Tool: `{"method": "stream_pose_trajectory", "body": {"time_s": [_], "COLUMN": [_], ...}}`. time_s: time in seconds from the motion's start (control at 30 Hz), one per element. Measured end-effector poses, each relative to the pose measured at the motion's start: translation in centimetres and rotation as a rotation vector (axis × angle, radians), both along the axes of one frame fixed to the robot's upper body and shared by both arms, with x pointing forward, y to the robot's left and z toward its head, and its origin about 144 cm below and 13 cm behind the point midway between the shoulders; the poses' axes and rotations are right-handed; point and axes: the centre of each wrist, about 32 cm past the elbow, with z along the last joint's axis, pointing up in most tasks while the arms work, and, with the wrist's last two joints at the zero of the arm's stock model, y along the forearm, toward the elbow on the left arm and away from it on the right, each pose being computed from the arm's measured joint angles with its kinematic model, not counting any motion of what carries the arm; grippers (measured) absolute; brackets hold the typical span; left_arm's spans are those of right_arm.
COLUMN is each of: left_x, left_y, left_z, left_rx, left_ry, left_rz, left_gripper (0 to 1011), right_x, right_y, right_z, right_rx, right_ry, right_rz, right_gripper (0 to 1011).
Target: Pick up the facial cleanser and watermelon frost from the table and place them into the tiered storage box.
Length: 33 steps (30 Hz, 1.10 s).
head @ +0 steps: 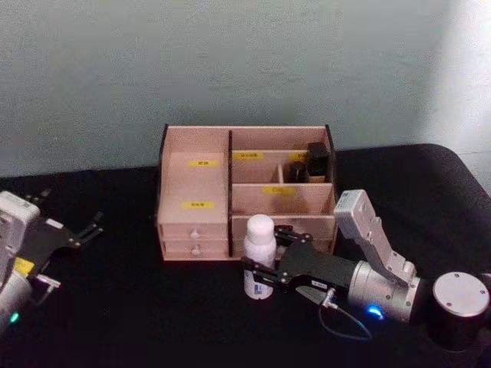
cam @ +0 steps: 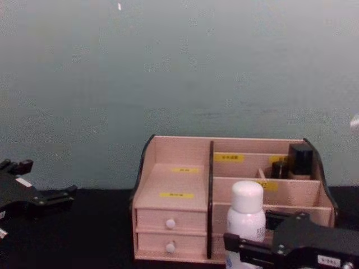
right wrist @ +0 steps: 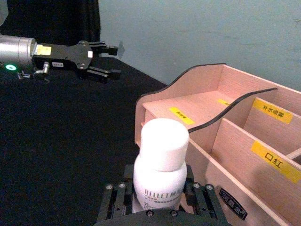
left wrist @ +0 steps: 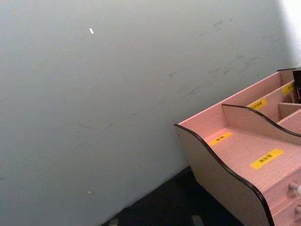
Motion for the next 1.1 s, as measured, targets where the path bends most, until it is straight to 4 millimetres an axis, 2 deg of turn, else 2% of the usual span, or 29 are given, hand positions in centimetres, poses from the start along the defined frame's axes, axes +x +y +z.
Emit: {"method": "stream_pose_trajectory", "body": {"time_s": [0.07,0.73,1.1], "left_x": [0.0,0.0,0.0], "left_y": [0.0,0.0,0.0], "left_z": [0.0,0.0,0.0], "left_rx": [0.000,0.000,0.000], "left_ry": [0.000,0.000,0.000], "left_rz": [0.000,0.000,0.000], "left_gripper": [1001,1001,1001], "right_x": [0.0,-0.3,-0.1], "right_y": [0.0,-0.3,-0.7], "right_z": [0.0,0.3,2.8], "right_rx": [0.000,0.030,0.104], "right_ry": [0.000,-0.032,-0.093], "right_rz": [0.000,0.033,0.033], "right_gripper": [596,596,596]}}
